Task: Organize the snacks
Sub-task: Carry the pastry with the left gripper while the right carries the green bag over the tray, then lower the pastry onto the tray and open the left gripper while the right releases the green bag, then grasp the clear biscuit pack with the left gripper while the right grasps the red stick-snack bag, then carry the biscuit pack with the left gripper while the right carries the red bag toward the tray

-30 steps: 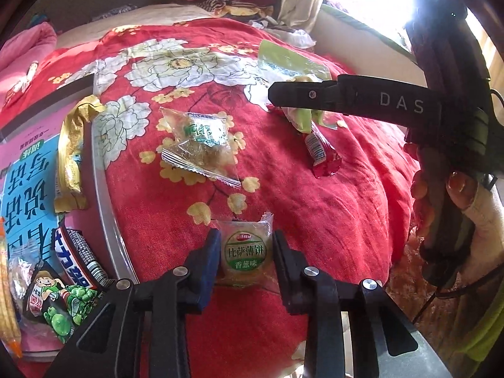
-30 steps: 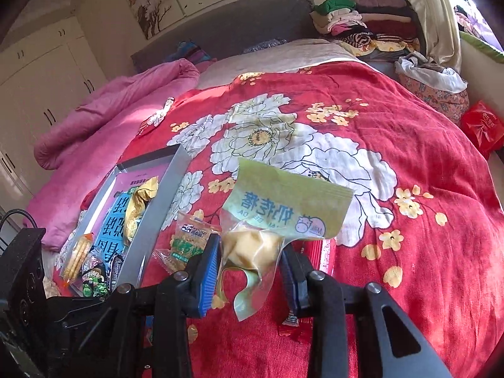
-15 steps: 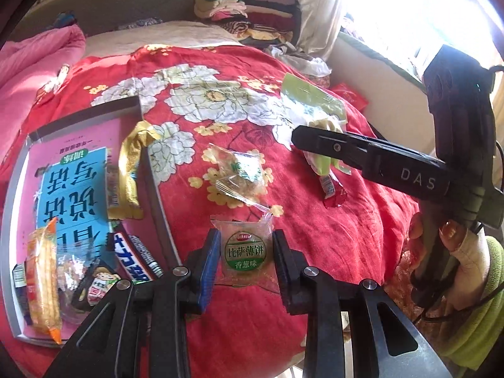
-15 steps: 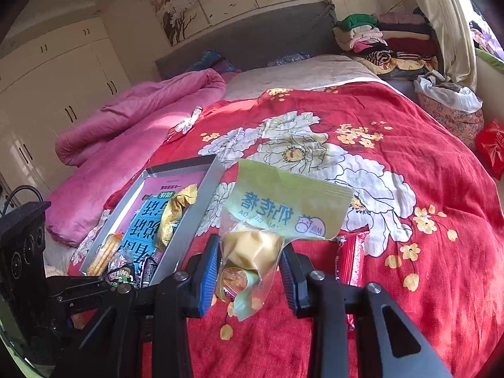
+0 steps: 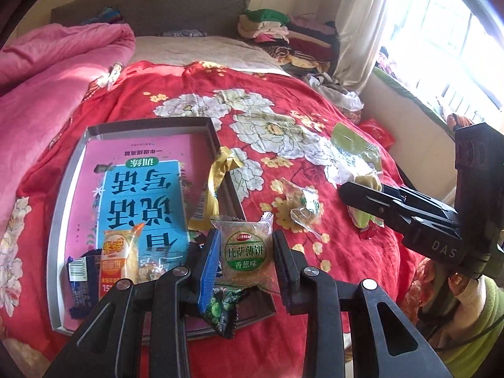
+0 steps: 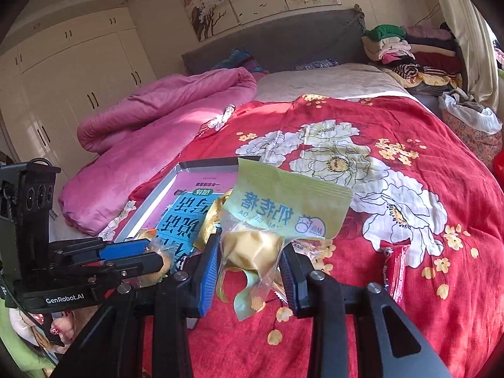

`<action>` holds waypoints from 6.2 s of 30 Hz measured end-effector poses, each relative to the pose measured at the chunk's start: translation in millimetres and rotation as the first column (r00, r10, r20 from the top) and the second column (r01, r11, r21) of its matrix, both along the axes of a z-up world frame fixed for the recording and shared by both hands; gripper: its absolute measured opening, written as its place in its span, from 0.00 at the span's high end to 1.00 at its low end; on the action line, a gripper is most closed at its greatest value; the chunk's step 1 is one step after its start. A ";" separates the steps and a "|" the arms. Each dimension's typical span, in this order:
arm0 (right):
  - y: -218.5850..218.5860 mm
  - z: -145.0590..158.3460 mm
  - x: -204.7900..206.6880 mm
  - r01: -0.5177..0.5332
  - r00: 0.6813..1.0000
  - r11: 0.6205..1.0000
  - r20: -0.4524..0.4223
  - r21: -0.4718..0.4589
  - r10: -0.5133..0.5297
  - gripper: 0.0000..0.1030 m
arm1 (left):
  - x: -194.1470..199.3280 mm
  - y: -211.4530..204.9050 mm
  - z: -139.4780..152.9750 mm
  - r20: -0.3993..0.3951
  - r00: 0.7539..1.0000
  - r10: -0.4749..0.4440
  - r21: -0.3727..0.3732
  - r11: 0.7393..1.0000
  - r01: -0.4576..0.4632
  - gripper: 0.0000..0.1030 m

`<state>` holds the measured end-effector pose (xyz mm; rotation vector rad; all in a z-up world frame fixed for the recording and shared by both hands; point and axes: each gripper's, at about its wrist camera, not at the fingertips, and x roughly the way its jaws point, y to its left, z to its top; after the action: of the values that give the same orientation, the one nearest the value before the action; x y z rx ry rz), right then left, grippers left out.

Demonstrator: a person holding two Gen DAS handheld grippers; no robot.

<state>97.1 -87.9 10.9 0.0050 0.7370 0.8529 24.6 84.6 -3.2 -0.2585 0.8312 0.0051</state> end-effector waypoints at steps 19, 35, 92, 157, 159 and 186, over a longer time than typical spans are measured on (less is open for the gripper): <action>65.3 -1.0 -33.3 -0.161 0.987 0.987 -0.012 -0.024 0.160 0.65 | -27.3 80.4 14.6 0.027 0.979 0.203 -0.025 0.979 -0.202 0.67; 103.0 -27.3 -40.0 -0.235 0.971 0.969 -0.070 -0.077 0.230 0.65 | -37.5 138.2 -16.3 -0.122 0.931 0.344 -0.022 0.937 -0.349 0.67; 52.3 -22.2 -6.7 -0.050 0.995 0.998 -0.091 -0.043 0.046 0.51 | -24.7 125.5 -26.1 -0.142 0.943 0.301 -0.011 0.952 -0.306 0.47; -69.3 -76.0 98.8 0.245 0.945 0.954 -0.178 -0.173 -0.275 0.80 | 138.5 -93.2 -72.6 -0.253 0.964 -0.079 0.073 0.992 0.100 0.47; -71.4 -72.5 98.9 0.246 0.945 0.958 -0.183 -0.148 -0.271 0.81 | 138.6 -94.3 -73.8 -0.249 0.965 -0.085 0.072 0.992 0.106 0.51; -8.0 1.8 25.1 -0.037 0.998 0.992 -0.054 0.124 0.044 0.81 | 18.4 69.6 31.8 -0.019 0.976 0.215 0.021 0.976 -0.215 0.57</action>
<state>122.1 -96.0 12.7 0.1250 0.7385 0.9395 43.0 154.2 28.6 -0.3305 0.8202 0.2186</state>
